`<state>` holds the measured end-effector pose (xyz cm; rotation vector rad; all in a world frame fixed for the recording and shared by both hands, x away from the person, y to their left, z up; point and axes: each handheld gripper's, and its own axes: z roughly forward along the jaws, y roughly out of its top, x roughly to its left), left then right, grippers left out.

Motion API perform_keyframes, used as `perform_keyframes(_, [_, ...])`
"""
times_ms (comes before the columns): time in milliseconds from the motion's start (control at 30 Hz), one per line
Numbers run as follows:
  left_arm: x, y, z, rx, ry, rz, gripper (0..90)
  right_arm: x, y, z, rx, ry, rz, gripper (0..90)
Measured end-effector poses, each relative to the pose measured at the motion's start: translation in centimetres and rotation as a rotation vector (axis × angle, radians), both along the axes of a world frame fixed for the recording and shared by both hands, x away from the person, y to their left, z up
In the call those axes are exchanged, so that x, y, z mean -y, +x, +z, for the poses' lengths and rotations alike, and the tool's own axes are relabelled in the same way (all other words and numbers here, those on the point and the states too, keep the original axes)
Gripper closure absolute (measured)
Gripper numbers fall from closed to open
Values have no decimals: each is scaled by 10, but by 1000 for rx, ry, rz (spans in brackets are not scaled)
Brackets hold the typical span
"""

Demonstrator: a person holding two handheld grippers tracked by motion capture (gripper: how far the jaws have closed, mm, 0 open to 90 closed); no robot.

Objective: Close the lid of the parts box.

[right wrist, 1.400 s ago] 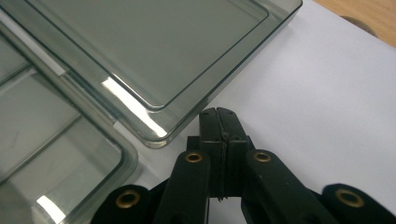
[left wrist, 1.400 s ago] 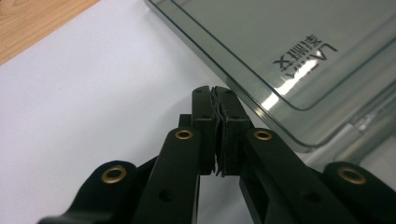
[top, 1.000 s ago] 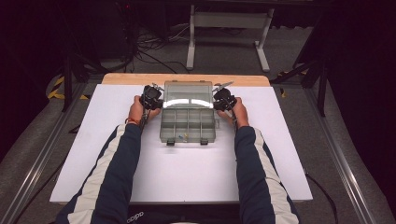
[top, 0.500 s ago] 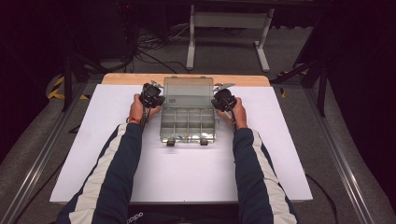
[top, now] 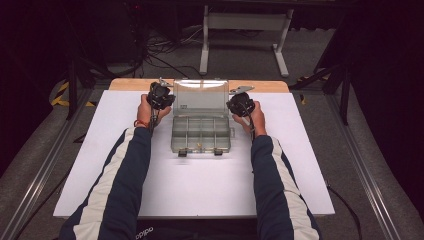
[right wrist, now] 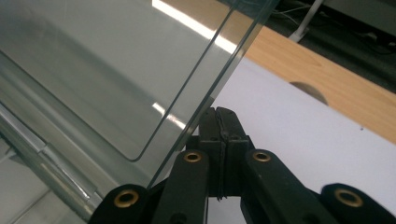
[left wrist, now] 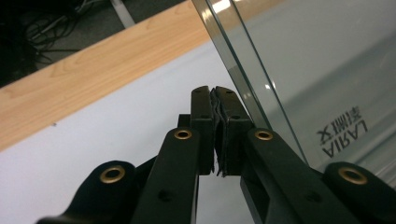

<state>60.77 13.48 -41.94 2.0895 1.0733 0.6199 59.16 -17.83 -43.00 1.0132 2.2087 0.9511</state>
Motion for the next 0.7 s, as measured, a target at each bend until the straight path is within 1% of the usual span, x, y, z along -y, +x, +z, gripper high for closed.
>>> perform_keyframes(67, [0, 0, 5, 18, -3, 4, 863, 0, 0, 3, 13, 4, -2, 900])
perform_keyframes(133, [0, -1, 10, 26, -12, -3, 860, 1, 0, 8, 30, 25, -6, 900])
perform_keyframes(200, [1, -2, 16, 39, -13, -2, 858, 1, 0, 14, 52, 29, 1, 900])
perform_keyframes(267, [0, -5, 20, 59, -23, 1, 853, 0, -1, 16, 66, 17, 0, 900])
perform_keyframes(300, [0, -6, 22, 60, -29, 1, 851, 0, -2, 19, 84, 13, 1, 900])
perform_keyframes(333, [0, -7, 24, 69, -30, -1, 852, 0, -4, 21, 100, 19, -1, 900])
perform_keyframes(400, [-1, -10, 29, 74, -25, -4, 853, 0, -6, 24, 112, 25, -2, 900])
perform_keyframes(467, [-2, -13, 33, 77, -36, -10, 854, 0, -9, 28, 117, 35, 1, 900])
perform_keyframes(533, [-3, -16, 37, 83, -31, -14, 853, 1, -11, 33, 125, 41, 13, 900])
perform_keyframes(600, [-3, -19, 41, 90, -44, -30, 856, 2, -14, 37, 131, 49, 22, 900])
perform_keyframes(633, [-3, -19, 41, 90, -44, -30, 857, 2, -14, 37, 131, 49, 22, 900])
perform_keyframes(667, [-2, -21, 44, 95, -30, -31, 857, 2, -15, 40, 134, 55, 28, 900])
perform_keyframes(700, [-3, -23, 47, 106, -38, -38, 857, 3, -17, 43, 139, 68, 30, 900])
